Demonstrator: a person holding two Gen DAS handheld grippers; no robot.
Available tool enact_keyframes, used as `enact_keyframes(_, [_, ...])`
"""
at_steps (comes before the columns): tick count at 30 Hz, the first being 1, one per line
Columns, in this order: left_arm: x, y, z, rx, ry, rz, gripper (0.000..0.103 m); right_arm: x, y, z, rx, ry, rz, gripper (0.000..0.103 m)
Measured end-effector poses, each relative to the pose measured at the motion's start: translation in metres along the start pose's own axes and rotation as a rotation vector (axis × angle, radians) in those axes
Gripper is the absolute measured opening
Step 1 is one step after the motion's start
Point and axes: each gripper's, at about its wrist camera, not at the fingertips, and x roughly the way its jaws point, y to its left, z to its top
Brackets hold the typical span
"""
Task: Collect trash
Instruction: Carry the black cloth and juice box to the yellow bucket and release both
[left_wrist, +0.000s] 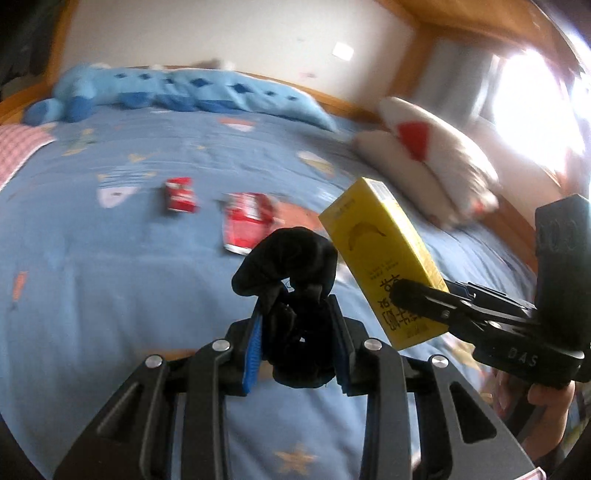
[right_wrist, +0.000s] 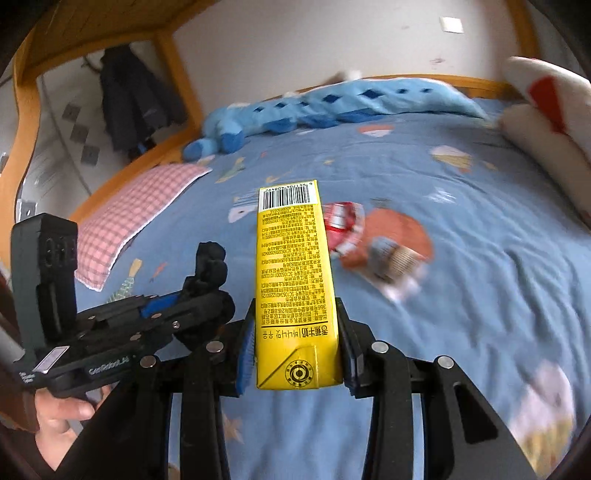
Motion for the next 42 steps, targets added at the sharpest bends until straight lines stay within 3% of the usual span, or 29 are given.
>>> enact_keyframes(6, [0.008, -0.076, -0.029, 0.1, 0.063, -0.127, 0.032, -0.081, -0.037, -0.05, 0.17, -0.109, -0.107, 0.037])
enact_keyframes(11, [0.013, -0.139, -0.055, 0.167, 0.132, -0.289, 0.032, -0.154, -0.074, -0.112, 0.368, -0.205, -0.174, 0.037])
enact_keyframes(22, [0.018, -0.272, -0.128, 0.388, 0.277, -0.491, 0.032, -0.284, -0.107, -0.246, 0.59, -0.274, -0.493, 0.037])
enact_keyframes(27, [0.016, -0.332, -0.165, 0.513, 0.33, -0.562, 0.032, -0.32, -0.112, -0.298, 0.66, -0.247, -0.615, 0.037])
enact_keyframes(33, [0.031, -0.382, -0.208, 0.578, 0.452, -0.617, 0.032, -0.339, -0.131, -0.354, 0.788, -0.218, -0.675, 0.037])
enact_keyframes(38, [0.042, -0.407, -0.23, 0.633, 0.488, -0.621, 0.033, -0.343, -0.143, -0.374, 0.848, -0.215, -0.68, 0.04])
enact_keyframes(40, [0.053, -0.418, -0.236, 0.646, 0.495, -0.61, 0.055, -0.349, -0.146, -0.379, 0.874, -0.229, -0.71, 0.056])
enact_keyframes(41, [0.059, -0.421, -0.237, 0.649, 0.483, -0.596, 0.088, -0.353, -0.145, -0.38, 0.878, -0.256, -0.74, 0.059])
enact_keyframes(42, [0.066, -0.423, -0.237, 0.645, 0.446, -0.556, 0.092, -0.355, -0.146, -0.377, 0.878, -0.264, -0.756, 0.059])
